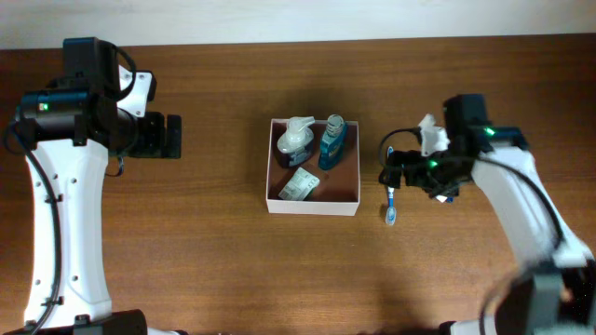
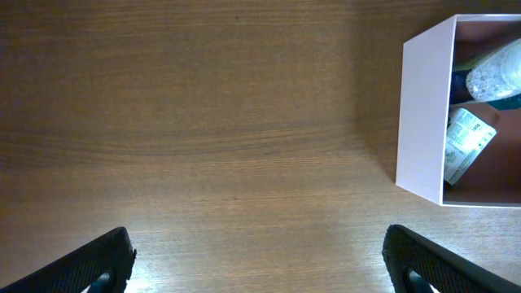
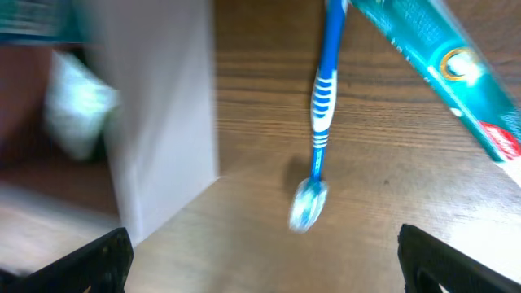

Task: Pack container
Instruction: 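Reach the right gripper to the blue toothbrush and grasp it, then carry the toothbrush into the box and release it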

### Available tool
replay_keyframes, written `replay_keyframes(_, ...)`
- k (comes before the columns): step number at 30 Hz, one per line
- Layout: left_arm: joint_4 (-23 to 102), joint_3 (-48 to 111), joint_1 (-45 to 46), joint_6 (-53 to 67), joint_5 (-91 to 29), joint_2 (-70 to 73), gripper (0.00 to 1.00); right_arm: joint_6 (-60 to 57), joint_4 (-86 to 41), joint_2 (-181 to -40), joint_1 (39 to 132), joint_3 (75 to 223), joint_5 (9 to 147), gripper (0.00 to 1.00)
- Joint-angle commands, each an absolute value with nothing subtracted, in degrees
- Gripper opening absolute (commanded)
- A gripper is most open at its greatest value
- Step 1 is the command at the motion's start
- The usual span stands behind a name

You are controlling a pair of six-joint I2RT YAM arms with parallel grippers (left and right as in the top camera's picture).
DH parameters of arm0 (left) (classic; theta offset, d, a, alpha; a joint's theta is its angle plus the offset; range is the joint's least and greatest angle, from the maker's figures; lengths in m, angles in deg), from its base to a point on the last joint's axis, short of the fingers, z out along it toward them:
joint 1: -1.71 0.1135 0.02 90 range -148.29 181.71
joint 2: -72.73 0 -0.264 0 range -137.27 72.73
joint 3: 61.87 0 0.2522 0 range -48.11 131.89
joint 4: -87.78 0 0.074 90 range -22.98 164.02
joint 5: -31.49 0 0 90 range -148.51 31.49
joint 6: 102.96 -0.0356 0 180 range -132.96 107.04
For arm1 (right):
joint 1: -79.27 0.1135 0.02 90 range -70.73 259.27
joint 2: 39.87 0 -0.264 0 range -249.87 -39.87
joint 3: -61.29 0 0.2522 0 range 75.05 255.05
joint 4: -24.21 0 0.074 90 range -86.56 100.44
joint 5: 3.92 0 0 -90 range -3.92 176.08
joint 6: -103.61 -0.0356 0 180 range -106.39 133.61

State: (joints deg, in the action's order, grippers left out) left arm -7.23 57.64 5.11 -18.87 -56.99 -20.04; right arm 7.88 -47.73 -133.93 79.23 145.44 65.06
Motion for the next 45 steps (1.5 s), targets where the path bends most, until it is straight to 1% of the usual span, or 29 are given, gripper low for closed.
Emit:
replay_keyframes(1,-7.3,58.4,5.2,-18.1,-56.8,-18.8,1.00,7.4,-45.4,-142.0,79.0,146.0,66.6,0.89)
replay_keyframes(2,-7.3,58.4,5.2,-18.1,-56.8,-18.8,1.00,5.7,-44.3,-143.8,79.0,146.0,68.0,0.88)
replay_keyframes(4,-7.3,58.4,5.2,-18.1,-56.8,-18.8,1.00,3.6,-42.2,-146.6,79.0,146.0,69.4,0.87)
replay_keyframes(8,-7.3,58.4,5.2,-18.1,-56.8,-18.8,1.00,3.0,-39.1,-149.0,79.9,146.0,70.7,0.80)
replay_keyframes(11,-7.3,58.4,5.2,-18.1,-56.8,-18.8,1.00,1.9,-38.3,-149.2,81.5,146.0,75.7,0.75)
replay_keyframes(16,-7.3,58.4,5.2,-18.1,-56.8,-18.8,1.00,1.1,-37.4,-149.3,85.5,146.0,82.7,0.72)
replay_keyframes(18,-7.3,58.4,5.2,-18.1,-56.8,-18.8,1.00,1.1,-36.7,-149.3,86.7,146.0,83.6,0.72)
replay_keyframes(20,-7.3,58.4,5.2,-18.1,-56.8,-18.8,1.00,1.0,-35.8,-149.4,87.6,146.0,84.0,0.67)
replay_keyframes(22,-7.3,58.4,5.2,-18.1,-56.8,-18.8,1.00,-0.7,-35.3,-149.4,87.5,146.0,84.0,0.66)
replay_keyframes(24,-7.3,58.4,5.2,-18.1,-56.8,-18.8,1.00,-2.2,-35.1,-149.5,87.1,146.0,83.7,0.61)
replay_keyframes(27,-7.3,58.4,5.2,-18.2,-56.8,-18.8,1.00,-2.2,-35.1,-150.1,86.3,145.9,81.6,0.58)
replay_keyframes(30,-7.3,58.4,5.2,-18.1,-56.8,-18.8,1.00,-2.2,-34.9,-151.2,85.9,145.9,80.7,0.52)
replay_keyframes(32,-7.3,58.4,5.2,-18.1,-56.8,-18.8,1.00,-2.1,-34.9,-152.1,85.9,145.9,80.7,0.45)
replay_keyframes(35,-7.3,58.4,5.2,-18.1,-56.8,-18.8,1.00,-2.1,-35.0,-153.5,86.0,145.9,80.5,0.41)
replay_keyframes(36,-7.3,58.4,5.2,-18.1,-56.8,-18.8,1.00,-2.1,-35.1,-153.7,86.0,145.9,80.5,0.38)
replay_keyframes(38,-7.3,58.4,5.2,-18.1,-56.8,-18.8,1.00,-2.1,-35.1,-153.9,86.0,145.9,80.5,0.26)
replay_keyframes(41,-7.3,58.4,5.2,-18.1,-56.8,-18.8,1.00,-2.1,-35.9,-153.7,85.9,146.2,80.6,0.21)
replay_keyframes(45,-7.3,58.4,5.2,-18.1,-56.8,-18.8,1.00,-2.1,-38.9,-153.3,85.9,147.8,80.6,0.12)
